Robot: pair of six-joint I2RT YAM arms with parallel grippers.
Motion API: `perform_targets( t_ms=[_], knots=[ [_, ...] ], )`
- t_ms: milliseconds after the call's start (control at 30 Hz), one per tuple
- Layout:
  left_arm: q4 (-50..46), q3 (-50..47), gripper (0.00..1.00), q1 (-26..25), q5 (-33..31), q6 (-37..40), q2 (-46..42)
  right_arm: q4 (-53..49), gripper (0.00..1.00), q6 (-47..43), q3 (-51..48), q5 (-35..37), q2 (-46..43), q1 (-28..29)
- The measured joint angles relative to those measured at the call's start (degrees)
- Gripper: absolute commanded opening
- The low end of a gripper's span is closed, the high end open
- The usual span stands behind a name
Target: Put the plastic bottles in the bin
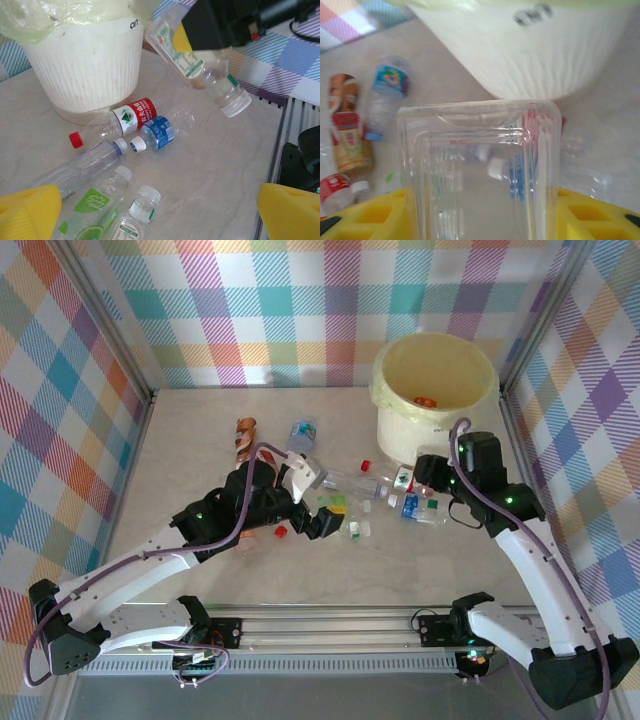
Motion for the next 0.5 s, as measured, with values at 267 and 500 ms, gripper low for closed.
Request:
perform_targets(
  t_ms=[267, 500],
  knots=[
    [0.0, -0.8, 1.00, 0.0, -0.6, 0.3, -0.1, 0.1, 0.54, -4.9, 16.4, 0.9, 8.5, 3.2],
    [0.0, -0.8, 1.00, 0.0, -0.7, 1.2, -0.1, 1.0, 0.55, -10.9, 31.2, 5.4, 17.4, 3.2]
  ],
)
